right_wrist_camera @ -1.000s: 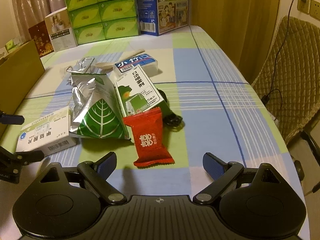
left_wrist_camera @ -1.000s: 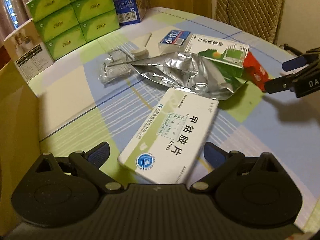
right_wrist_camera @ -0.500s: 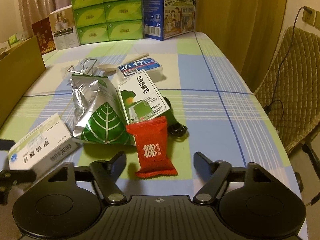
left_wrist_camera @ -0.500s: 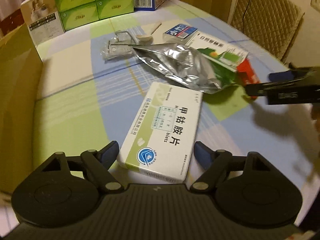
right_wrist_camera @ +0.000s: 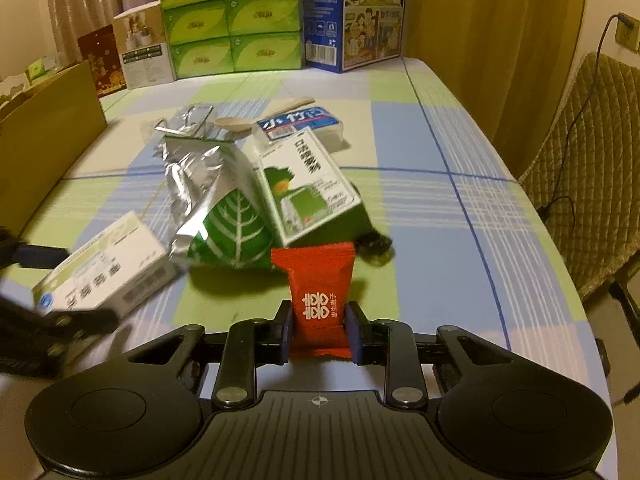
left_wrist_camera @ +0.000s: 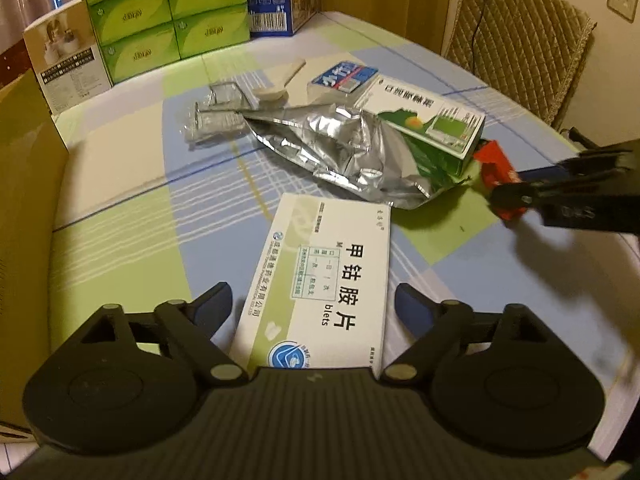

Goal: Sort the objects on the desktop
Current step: 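Grasp the white medicine box with the left tool while the right tool grasps the red candy packet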

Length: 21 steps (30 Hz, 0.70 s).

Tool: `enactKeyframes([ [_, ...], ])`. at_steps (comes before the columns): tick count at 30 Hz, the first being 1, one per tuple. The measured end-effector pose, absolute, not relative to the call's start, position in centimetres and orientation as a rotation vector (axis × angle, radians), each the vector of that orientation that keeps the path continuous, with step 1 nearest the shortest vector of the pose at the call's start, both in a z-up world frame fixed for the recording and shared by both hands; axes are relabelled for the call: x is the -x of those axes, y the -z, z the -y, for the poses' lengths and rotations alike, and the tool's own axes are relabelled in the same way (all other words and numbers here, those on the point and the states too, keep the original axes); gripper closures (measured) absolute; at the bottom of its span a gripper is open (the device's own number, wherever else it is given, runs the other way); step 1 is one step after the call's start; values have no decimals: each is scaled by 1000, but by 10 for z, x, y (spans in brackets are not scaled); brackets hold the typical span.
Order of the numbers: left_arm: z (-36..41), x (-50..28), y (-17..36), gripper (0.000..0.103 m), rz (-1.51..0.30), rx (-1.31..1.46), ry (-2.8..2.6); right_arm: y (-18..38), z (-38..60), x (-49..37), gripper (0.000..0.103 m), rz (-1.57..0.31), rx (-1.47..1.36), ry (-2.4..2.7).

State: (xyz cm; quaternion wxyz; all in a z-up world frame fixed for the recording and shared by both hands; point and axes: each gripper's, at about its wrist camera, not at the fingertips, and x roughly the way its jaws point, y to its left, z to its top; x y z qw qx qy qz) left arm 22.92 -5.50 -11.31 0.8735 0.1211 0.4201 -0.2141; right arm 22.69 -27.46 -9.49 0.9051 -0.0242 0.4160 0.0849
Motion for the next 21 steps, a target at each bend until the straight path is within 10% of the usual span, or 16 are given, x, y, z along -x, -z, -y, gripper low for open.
enactKeyframes([
  [8, 50, -199, 111, 35, -921, -161, 334, 94, 262, -202, 74, -856, 56, -253],
  [12, 46, -181, 108, 35, -912, -95, 314, 97, 263, -206, 51, -853, 51, -244],
  [21, 47, -183, 105, 32, -872, -102, 314, 106, 261, -213, 50, -853, 66, -243],
])
